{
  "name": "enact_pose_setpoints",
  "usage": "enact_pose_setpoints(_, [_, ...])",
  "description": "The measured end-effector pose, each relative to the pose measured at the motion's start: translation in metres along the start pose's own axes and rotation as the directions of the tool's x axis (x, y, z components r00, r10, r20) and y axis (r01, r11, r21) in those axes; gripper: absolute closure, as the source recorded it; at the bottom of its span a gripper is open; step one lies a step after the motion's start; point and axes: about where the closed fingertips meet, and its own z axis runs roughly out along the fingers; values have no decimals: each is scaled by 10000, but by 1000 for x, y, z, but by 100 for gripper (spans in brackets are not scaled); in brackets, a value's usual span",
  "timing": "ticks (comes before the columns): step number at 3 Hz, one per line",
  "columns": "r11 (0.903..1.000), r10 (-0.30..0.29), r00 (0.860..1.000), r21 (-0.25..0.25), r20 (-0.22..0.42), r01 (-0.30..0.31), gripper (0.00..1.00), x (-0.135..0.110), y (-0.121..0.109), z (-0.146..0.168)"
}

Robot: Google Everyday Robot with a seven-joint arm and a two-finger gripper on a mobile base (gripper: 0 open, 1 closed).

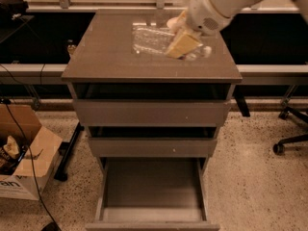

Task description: Place water bottle into bottom drawer

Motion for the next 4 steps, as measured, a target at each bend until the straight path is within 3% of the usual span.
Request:
enact_pose_setpoints(1, [9991, 346, 9993, -234, 122, -343, 100, 10, 62, -21])
enact_pose_setpoints(2, [9900, 1054, 9943, -925, -159, -1065, 100, 37, 123, 2])
enact_pose_setpoints(3, [9650, 1792, 9794, -1770, -932, -1934, 100, 78, 176, 64])
enact_pose_setpoints(4, [9293, 2464, 9564, -2419, -1570, -2792, 100, 126, 219, 139])
